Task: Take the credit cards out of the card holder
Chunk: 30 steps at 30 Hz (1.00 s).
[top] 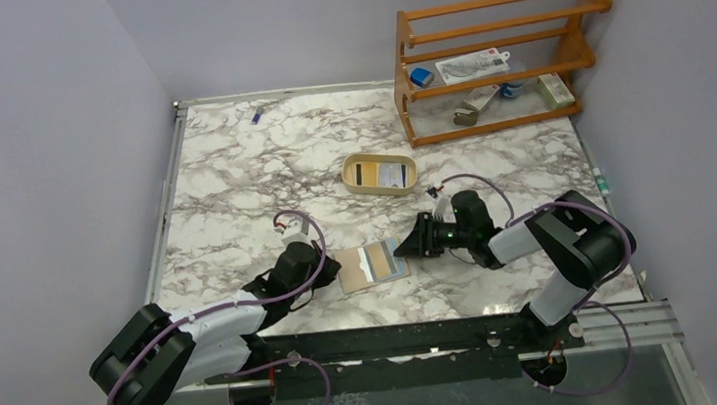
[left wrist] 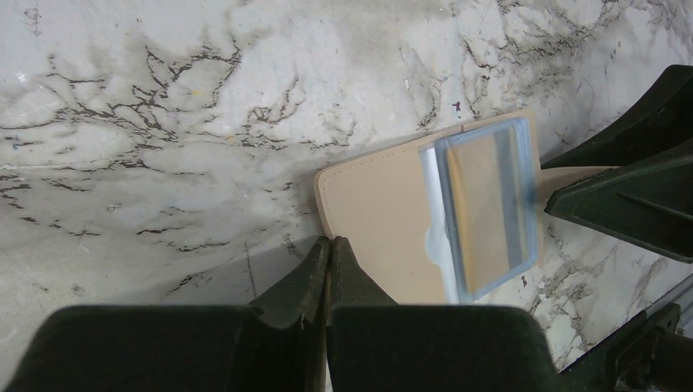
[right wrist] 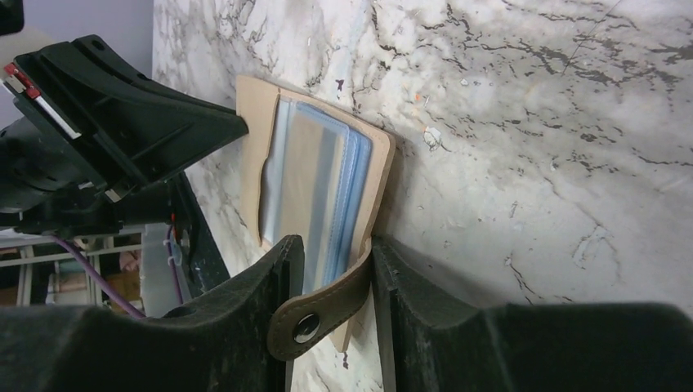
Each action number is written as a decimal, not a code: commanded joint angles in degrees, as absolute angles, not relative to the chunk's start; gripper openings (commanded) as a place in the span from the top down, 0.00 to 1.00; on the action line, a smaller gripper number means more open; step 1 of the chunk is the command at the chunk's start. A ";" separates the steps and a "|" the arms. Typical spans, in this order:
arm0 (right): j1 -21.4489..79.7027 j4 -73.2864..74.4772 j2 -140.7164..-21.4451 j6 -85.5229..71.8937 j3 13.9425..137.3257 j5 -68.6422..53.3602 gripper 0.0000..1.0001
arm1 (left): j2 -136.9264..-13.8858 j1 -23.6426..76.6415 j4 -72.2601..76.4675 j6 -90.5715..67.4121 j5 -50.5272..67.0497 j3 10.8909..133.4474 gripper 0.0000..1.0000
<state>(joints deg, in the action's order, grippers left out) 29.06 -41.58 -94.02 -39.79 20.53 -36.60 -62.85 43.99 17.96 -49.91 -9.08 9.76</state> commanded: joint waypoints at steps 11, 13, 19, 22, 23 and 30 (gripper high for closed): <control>30.59 -37.81 -96.03 -39.52 16.88 -38.30 0.68 | -63.32 43.79 16.33 -49.66 -10.28 9.67 1.00; 30.59 -39.67 -96.23 -40.82 16.45 -39.17 0.81 | -63.08 43.77 16.04 -49.66 -10.28 9.67 1.00; 30.59 -39.35 -94.33 -41.88 16.85 -40.07 0.99 | -62.08 43.78 15.19 -49.44 -10.58 9.62 1.00; 30.59 -37.36 -91.66 -42.03 17.68 -40.63 0.99 | -62.01 43.75 15.22 -49.22 -10.61 9.86 1.00; 30.59 -35.65 -90.26 -41.89 18.17 -40.62 0.99 | -62.12 43.77 15.25 -49.15 -10.59 9.99 1.00; 30.59 -8.75 -75.15 -35.29 29.70 -32.64 0.99 | -64.05 43.77 15.56 -47.72 -9.50 12.37 1.00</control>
